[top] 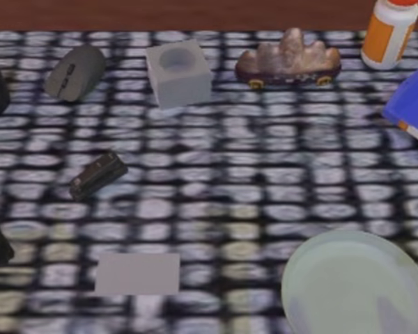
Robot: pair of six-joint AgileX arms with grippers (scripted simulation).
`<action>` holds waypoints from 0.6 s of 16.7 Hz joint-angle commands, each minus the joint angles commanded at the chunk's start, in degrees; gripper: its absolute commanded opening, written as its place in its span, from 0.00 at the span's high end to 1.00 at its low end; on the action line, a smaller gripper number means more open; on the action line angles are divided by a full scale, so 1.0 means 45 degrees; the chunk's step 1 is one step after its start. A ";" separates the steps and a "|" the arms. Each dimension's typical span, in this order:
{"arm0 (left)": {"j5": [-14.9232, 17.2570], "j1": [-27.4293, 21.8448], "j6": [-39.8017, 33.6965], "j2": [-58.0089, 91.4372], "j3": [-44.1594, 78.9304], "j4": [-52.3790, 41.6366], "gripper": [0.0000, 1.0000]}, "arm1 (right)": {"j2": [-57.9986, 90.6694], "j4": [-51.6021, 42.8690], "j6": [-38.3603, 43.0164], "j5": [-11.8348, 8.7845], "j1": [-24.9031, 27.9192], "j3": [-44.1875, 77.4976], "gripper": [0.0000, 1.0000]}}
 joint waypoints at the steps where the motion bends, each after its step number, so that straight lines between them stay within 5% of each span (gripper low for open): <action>1: 0.0000 0.0000 0.0000 0.0000 0.0000 0.0000 0.00 | 0.0000 0.0000 0.0000 0.0000 0.0000 0.0000 0.00; 10: 0.0048 -0.0666 0.1579 0.4723 0.4576 -0.3048 0.00 | 0.0000 0.0000 0.0000 0.0000 0.0000 0.0000 0.00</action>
